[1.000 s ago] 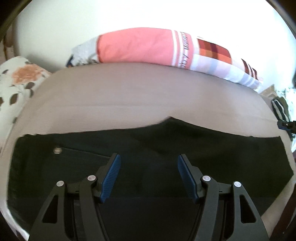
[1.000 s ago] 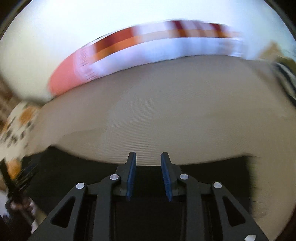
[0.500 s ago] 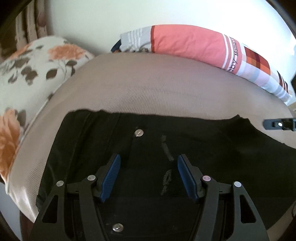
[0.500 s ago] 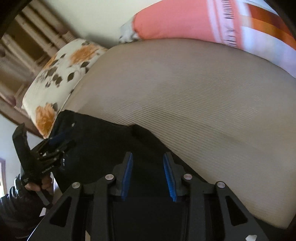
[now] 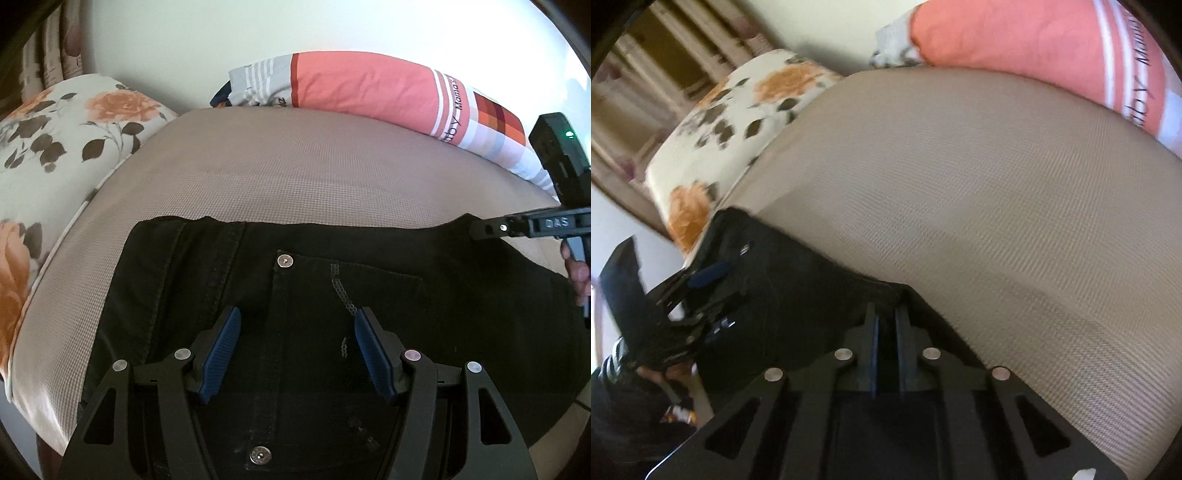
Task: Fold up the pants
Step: 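Smooth the folded jeans with both grippers, pressing the fabric flat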
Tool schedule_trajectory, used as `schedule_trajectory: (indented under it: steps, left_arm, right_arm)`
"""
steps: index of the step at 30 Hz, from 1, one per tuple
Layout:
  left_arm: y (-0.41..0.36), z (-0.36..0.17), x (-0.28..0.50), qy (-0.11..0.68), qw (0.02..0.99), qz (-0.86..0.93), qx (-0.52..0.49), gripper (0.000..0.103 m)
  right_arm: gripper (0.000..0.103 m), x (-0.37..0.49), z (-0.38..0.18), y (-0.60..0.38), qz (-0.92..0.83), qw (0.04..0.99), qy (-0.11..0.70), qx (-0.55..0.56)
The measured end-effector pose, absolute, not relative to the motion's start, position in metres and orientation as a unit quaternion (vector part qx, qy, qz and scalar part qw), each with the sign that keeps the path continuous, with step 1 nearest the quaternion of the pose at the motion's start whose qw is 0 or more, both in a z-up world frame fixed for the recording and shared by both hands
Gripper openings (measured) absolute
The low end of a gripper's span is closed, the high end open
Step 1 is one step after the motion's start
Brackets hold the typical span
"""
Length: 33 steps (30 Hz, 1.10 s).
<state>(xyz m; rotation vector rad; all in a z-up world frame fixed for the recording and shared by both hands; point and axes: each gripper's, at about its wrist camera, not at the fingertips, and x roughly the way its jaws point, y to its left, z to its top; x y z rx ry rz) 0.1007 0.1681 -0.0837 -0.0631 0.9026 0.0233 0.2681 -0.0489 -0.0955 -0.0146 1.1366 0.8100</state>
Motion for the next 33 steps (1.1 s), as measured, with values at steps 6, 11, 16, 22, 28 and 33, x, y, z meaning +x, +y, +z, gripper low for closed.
schedule_trajectory:
  steps: [6, 11, 16, 22, 28, 33]
  left_arm:
    - [0.152, -0.070, 0.100, 0.428, 0.904, 0.020, 0.001, 0.065]
    - [0.118, -0.044, 0.105, 0.400, 0.916, -0.036, 0.022, 0.065]
    - [0.073, -0.043, 0.120, 0.402, 0.908, -0.113, 0.032, 0.065]
    - [0.024, -0.058, 0.135, 0.410, 0.894, -0.177, 0.037, 0.063]
    - [0.005, -0.079, 0.163, 0.437, 0.875, -0.208, 0.032, 0.053]
    - [0.007, -0.090, 0.190, 0.449, 0.873, -0.188, 0.026, 0.053]
  right_arm:
    - [0.015, 0.275, -0.100, -0.053, 0.339, 0.777, 0.531, 0.027]
    - [0.032, 0.257, -0.068, -0.088, 0.295, 0.820, 0.488, 0.047]
    - [0.032, 0.223, -0.057, -0.141, 0.217, 0.853, 0.473, 0.026]
    - [0.032, 0.181, -0.075, -0.186, 0.136, 0.865, 0.484, -0.005]
    - [0.031, 0.170, -0.095, -0.204, 0.101, 0.867, 0.489, 0.012]
    - [0.030, 0.172, -0.098, -0.206, 0.081, 0.883, 0.461, 0.002]
